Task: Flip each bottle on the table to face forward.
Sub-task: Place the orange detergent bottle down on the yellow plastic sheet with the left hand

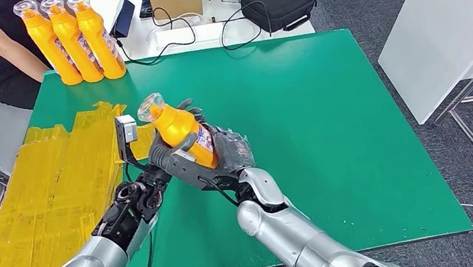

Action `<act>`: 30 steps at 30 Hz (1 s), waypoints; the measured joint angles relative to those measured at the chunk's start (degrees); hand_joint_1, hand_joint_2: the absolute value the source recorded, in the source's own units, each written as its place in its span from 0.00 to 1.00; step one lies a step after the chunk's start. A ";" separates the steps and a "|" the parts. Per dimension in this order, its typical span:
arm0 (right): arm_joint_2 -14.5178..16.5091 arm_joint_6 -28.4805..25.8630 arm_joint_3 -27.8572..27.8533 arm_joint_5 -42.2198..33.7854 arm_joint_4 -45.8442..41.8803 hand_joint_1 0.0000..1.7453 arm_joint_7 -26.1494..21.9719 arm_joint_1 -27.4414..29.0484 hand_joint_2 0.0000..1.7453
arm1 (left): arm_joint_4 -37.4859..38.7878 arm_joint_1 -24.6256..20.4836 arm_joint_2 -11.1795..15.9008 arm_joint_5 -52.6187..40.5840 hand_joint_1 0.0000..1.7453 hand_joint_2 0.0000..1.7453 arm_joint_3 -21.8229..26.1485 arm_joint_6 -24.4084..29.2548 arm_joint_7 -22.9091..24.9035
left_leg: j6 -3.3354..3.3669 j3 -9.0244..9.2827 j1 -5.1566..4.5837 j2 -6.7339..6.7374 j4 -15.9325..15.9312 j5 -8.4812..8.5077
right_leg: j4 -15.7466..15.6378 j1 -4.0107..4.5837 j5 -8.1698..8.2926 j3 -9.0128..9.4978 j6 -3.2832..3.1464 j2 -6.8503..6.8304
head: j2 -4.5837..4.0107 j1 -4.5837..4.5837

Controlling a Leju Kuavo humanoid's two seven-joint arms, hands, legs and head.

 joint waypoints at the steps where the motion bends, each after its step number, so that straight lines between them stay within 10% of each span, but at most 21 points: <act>1: 0.04 0.35 -0.66 0.56 -0.04 1.00 -0.30 -0.06 1.00 | -0.18 0.00 0.00 -0.12 1.00 1.00 0.09 0.15 -0.02 | 0.00 0.00 0.00 0.00 0.00 0.00 | 0.00 0.00 0.00 0.00 0.00 0.00 | 0.00 0.00; 13: 0.57 2.79 -4.94 4.41 -1.87 0.84 -0.77 -0.10 1.00 | -1.73 0.38 -0.02 -0.51 1.00 1.00 1.07 1.03 -0.58 | 0.00 -0.03 0.00 -0.01 0.00 0.00 | 0.01 0.00 0.00 0.00 0.00 -0.01 | 0.00 0.01; 15: 0.64 2.80 -5.34 4.78 -2.14 0.42 -0.82 -0.08 1.00 | -2.08 0.56 -0.02 -0.60 1.00 1.00 1.26 1.04 -0.58 | 0.00 -0.03 0.00 -0.01 0.00 0.00 | 0.01 0.00 0.00 0.00 0.00 -0.01 | 0.00 0.01; 17: 0.75 2.79 -5.62 5.16 -2.34 0.00 -0.80 -0.04 0.50 | -2.40 0.70 -0.01 -0.72 1.00 1.00 1.40 1.09 -0.57 | 0.00 -0.03 0.00 -0.01 0.00 0.00 | 0.01 0.00 0.00 0.00 0.00 -0.01 | 0.00 0.00; 19: 0.81 2.64 -5.91 6.25 -2.65 0.00 -0.64 0.06 0.00 | -2.82 0.97 0.01 -0.84 1.00 1.00 1.65 1.14 -0.56 | 0.00 -0.03 0.00 -0.01 0.00 0.00 | 0.01 0.00 0.00 0.00 0.00 -0.01 | 0.00 0.01; 30: 0.76 4.29 -13.44 13.95 -10.26 0.00 -3.03 5.14 0.00 | -6.69 3.75 0.46 -1.82 1.00 1.00 2.88 0.77 -1.55 | 0.00 -0.11 0.00 -0.09 -0.01 0.00 | 0.02 0.00 -0.01 0.00 0.00 -0.07 | 0.00 0.02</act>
